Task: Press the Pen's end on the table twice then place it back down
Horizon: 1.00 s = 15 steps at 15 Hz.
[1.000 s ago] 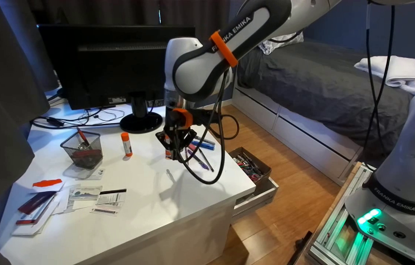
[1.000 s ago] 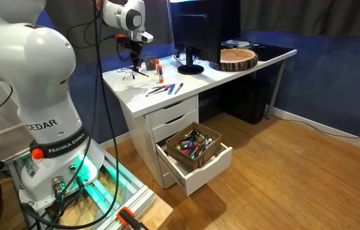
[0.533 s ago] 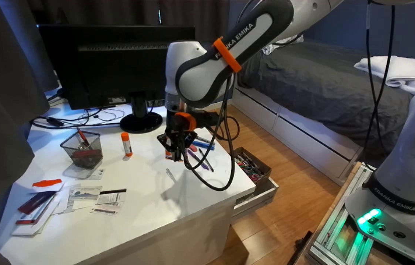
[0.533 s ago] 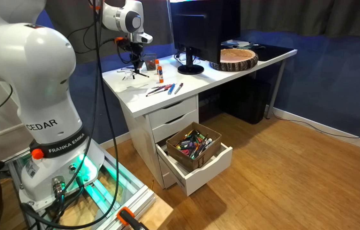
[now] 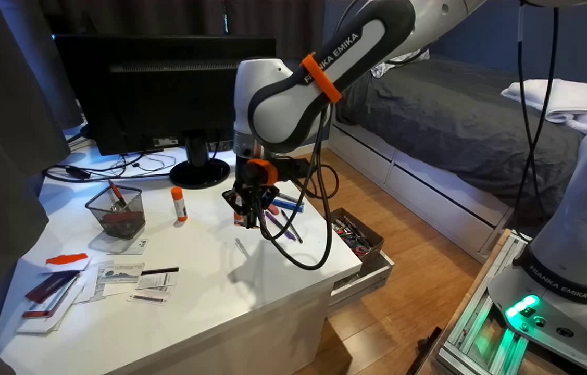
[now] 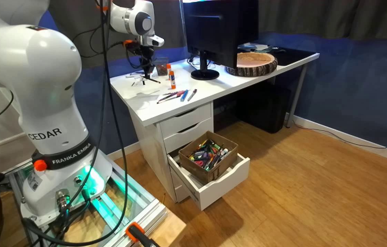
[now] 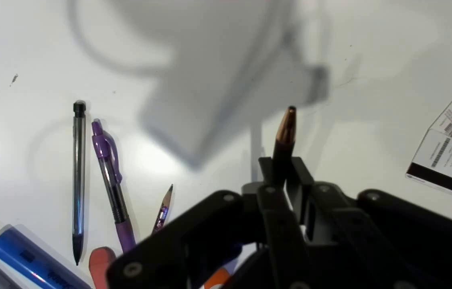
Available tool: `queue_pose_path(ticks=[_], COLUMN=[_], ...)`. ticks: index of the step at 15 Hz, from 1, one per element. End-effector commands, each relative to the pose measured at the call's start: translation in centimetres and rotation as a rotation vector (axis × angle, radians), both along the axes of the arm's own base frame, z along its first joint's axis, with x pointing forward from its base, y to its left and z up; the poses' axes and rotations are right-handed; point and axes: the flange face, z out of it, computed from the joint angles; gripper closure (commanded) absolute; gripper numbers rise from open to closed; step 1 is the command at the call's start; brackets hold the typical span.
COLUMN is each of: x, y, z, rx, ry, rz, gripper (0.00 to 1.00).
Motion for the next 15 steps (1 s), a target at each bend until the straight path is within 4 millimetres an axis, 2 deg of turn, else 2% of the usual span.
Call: queue_pose_path(ticks=[1,6,10,15], x=[0.4,0.2,-1.1,-2.0], y=[-0.6,-2.1,-2.1,-1.7], z=[-1.2,-4.2,-6.3,-7.7], rx=[-0.006,-0.03,-0.08,-0.121], ry=[-0.041,-0.117,-0.21,-0.267], rz=[-0.001,-0.033,0.021,0.068], gripper=[0.97,0.97,0.97,0.97])
